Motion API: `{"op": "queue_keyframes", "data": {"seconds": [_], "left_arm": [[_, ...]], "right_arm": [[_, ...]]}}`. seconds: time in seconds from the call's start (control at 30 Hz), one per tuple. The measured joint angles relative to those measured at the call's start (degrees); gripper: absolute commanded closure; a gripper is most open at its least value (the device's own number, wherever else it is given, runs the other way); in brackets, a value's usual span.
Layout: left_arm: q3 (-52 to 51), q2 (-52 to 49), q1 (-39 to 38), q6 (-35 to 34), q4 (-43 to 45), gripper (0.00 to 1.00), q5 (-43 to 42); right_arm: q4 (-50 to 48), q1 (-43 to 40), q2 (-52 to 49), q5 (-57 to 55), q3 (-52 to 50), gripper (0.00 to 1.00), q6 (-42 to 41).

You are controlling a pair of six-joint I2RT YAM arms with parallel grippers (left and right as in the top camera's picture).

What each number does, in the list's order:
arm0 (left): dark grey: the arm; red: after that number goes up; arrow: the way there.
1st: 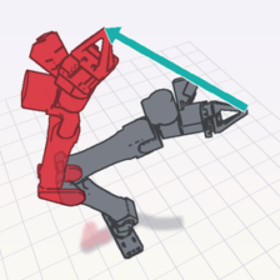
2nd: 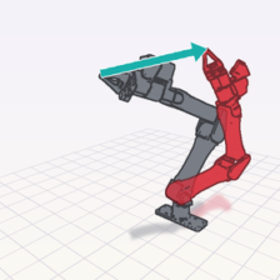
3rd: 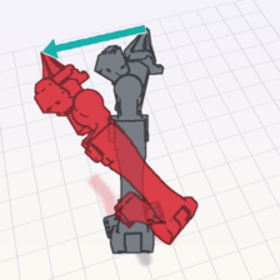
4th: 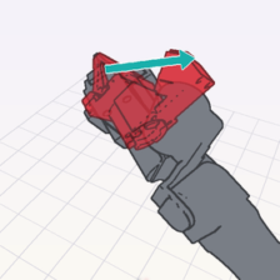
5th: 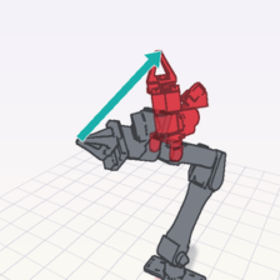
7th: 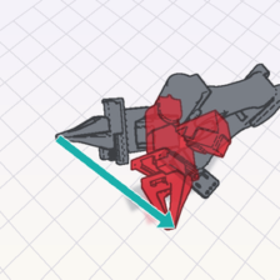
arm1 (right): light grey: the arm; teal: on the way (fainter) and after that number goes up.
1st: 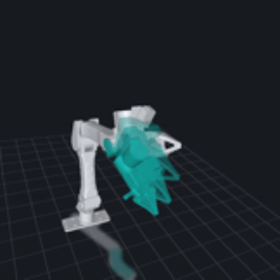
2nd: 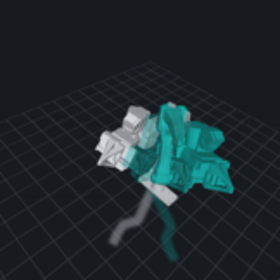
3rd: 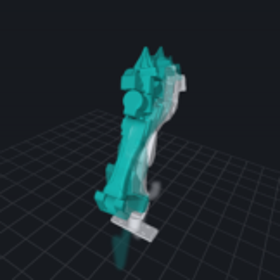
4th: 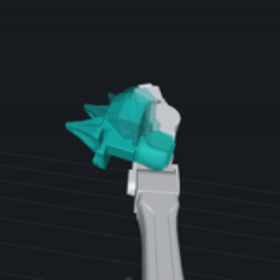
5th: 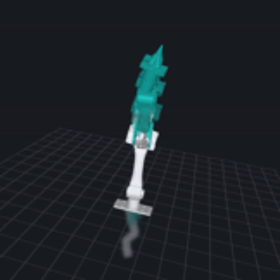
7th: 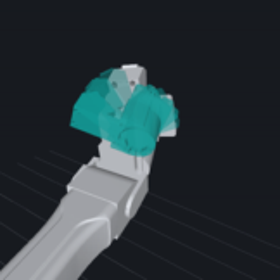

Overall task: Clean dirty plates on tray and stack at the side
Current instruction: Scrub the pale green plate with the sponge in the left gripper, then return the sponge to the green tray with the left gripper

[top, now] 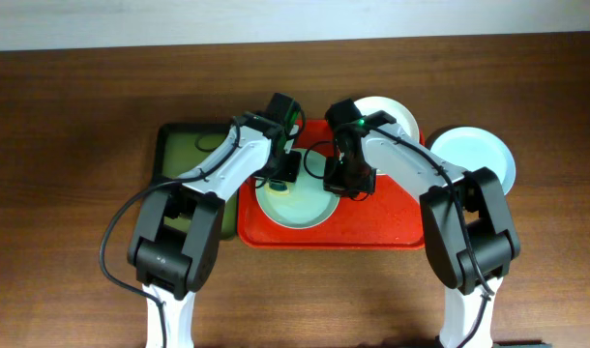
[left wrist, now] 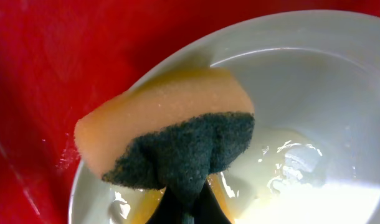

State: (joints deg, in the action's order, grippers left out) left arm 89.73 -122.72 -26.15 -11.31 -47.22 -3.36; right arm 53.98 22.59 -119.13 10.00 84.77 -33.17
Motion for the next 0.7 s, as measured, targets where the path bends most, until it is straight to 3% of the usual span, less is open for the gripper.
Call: {"op": "queue_keyframes", "data": {"seconds": [0.07, 0.13, 0.2, 0.23, 0.3, 0.43, 0.57, 0.7], "left_arm": [[-1.0, 0.5, 0.4, -0.5, 0.1, 1.00, -3.6], [-1.0, 0.3, 0.7, 2.1, -2.0, 1.00, -17.5], [4.8, -0.1, 2.6, 4.1, -8.6, 1.00, -23.0], [8.9, -0.2, 3.7, 4.7, -12.4, 1.00, -21.6], [20.6, 0.1, 6.8, 5.4, -22.2, 0.99, -9.2], [22.8, 0.5, 9.6, 3.7, -29.1, 1.00, 12.5], [22.0, 0.5, 19.0, 2.4, -31.4, 1.00, 12.4], [7.8, 1.0, 21.1, 2.9, -20.9, 1.00, 7.4]], "right_arm": [[0.2, 0.0, 0.0, 0.0, 0.0, 0.95, 0.0], [0.2, 0.0, 0.0, 0.0, 0.0, 0.95, 0.0], [0.0, 0.0, 0.0, 0.0, 0.0, 0.95, 0.0], [0.0, 0.0, 0.0, 0.0, 0.0, 0.95, 0.0], [-0.1, 0.0, 0.0, 0.2, 0.0, 0.95, 0.0], [-0.3, 0.0, 0.0, 0.2, 0.0, 0.91, -0.2], [-0.3, 0.0, 0.0, 0.2, 0.0, 0.90, 0.0], [-0.2, 0.0, 0.0, 0.2, 0.0, 0.90, 0.0]]}}
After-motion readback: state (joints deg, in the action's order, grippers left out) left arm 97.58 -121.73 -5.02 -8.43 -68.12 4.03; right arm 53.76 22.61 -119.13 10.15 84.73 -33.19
